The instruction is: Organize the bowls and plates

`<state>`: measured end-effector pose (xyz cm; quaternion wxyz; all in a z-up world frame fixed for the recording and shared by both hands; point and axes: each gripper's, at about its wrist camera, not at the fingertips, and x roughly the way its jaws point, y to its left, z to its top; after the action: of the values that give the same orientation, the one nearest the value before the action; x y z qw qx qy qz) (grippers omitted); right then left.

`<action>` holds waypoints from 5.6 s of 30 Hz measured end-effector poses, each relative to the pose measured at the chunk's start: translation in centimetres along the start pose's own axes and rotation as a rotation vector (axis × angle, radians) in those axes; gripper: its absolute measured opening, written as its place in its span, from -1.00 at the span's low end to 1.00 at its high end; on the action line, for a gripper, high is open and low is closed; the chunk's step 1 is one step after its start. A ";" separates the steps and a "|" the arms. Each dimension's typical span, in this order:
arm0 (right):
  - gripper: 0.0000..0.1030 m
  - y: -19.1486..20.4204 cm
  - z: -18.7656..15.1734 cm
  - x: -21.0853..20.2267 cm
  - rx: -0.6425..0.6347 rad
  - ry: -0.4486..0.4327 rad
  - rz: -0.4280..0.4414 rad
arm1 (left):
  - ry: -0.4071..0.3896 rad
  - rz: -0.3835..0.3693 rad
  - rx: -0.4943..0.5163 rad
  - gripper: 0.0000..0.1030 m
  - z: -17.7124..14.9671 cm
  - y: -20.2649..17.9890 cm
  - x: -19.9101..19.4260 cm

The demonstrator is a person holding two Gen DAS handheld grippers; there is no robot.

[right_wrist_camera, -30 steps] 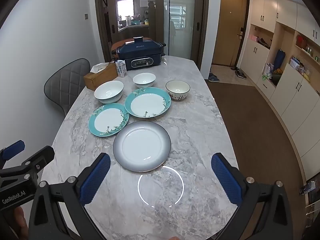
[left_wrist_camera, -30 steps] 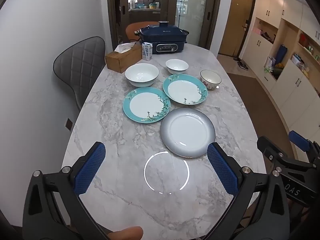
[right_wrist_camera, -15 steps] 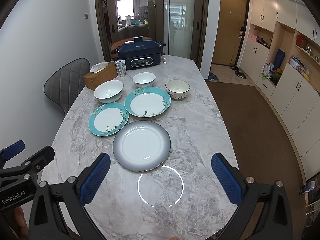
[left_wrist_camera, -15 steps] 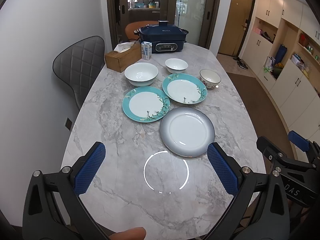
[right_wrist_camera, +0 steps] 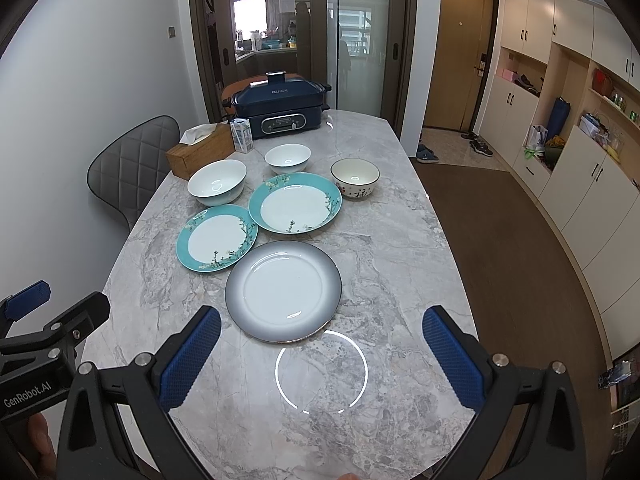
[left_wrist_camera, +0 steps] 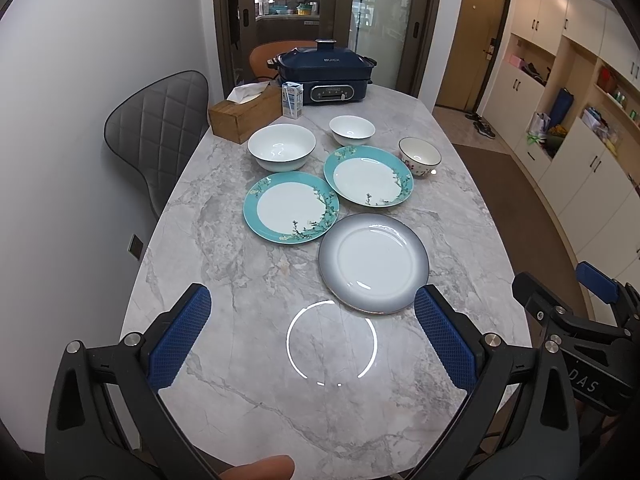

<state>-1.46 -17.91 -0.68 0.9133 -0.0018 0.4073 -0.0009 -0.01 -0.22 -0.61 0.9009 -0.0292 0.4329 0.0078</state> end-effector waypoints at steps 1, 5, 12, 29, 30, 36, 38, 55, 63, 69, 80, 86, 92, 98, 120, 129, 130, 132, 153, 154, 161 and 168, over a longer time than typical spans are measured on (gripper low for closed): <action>1.00 0.0 0.0 0.0 0.000 0.000 0.000 | 0.000 0.000 0.000 0.99 0.0 0.0 0.0; 1.00 0.0 0.0 0.0 0.001 0.001 -0.001 | 0.001 0.000 0.000 0.99 0.0 0.0 0.0; 1.00 0.0 0.0 0.0 0.001 0.001 -0.001 | 0.003 -0.002 0.001 0.99 -0.1 -0.2 0.1; 1.00 0.1 0.0 0.1 0.000 0.003 -0.001 | 0.007 -0.002 0.000 0.99 -1.3 -0.4 0.7; 1.00 0.1 0.0 0.2 0.001 0.003 -0.001 | 0.007 -0.003 0.000 0.99 -1.3 -0.4 0.7; 1.00 0.2 0.0 0.5 0.002 0.005 -0.001 | 0.014 -0.006 -0.001 0.99 -1.4 -0.1 1.0; 1.00 0.2 0.0 0.6 0.002 0.005 -0.002 | 0.018 -0.011 0.000 0.99 -1.3 0.0 1.2; 1.00 -0.9 0.0 6.4 0.070 0.128 0.047 | 0.215 -0.117 -0.015 0.98 -1.1 3.2 11.9; 0.98 -3.2 1.7 17.0 0.033 0.260 0.188 | 0.300 -0.175 -0.150 0.97 -1.5 4.0 22.3; 0.71 -5.4 2.3 25.6 0.051 0.373 0.324 | 0.403 -0.224 -0.239 0.83 -2.1 3.7 30.0; 0.39 -6.8 1.7 32.6 0.026 0.480 0.500 | 0.533 -0.277 -0.294 0.26 -2.3 2.2 36.6; 0.35 -7.3 1.6 33.3 -0.006 0.483 0.562 | 0.546 -0.290 -0.266 0.09 -0.8 0.7 38.6; 0.78 -7.3 1.8 33.3 -0.031 0.485 0.580 | 0.532 -0.271 -0.200 0.02 0.5 -0.7 39.5; 0.58 -6.3 1.1 32.6 -0.123 0.468 0.530 | 0.518 -0.203 -0.060 -0.10 0.6 -2.9 39.4; -0.57 -7.0 1.9 33.7 -0.037 0.531 0.486 | 0.530 -0.196 -0.158 -0.55 1.1 -1.1 39.4; -0.59 -7.2 1.7 32.3 -0.024 0.535 0.488 | 0.528 -0.195 -0.201 -0.58 1.2 -0.7 38.0; -0.59 -7.3 1.6 32.1 -0.021 0.539 0.489 | 0.534 -0.194 -0.206 -0.58 1.0 -0.6 37.9; -0.59 -7.2 1.4 31.8 -0.017 0.544 0.489 | 0.540 -0.194 -0.222 -0.58 0.6 -0.4 37.5; -0.59 -4.2 -4.0 23.5 0.040 0.570 0.423 | 0.575 -0.242 -0.179 -0.58 -7.1 3.6 27.9; -0.59 -3.9 -4.5 23.3 0.044 0.574 0.416 | 0.578 -0.244 -0.176 -0.58 -7.6 3.8 27.7; -0.58 -3.5 -6.4 22.6 0.050 0.572 0.371 | 0.580 -0.256 -0.137 -0.57 -9.5 4.1 28.1; -0.54 -3.8 -7.8 23.4 0.063 0.581 0.338 | 0.571 -0.255 -0.104 -0.55 -10.0 3.3 28.9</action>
<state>8.41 -21.85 -23.25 0.7458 0.0942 0.6449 0.1376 10.14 2.18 -29.58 0.7339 -0.1304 0.6603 -0.0913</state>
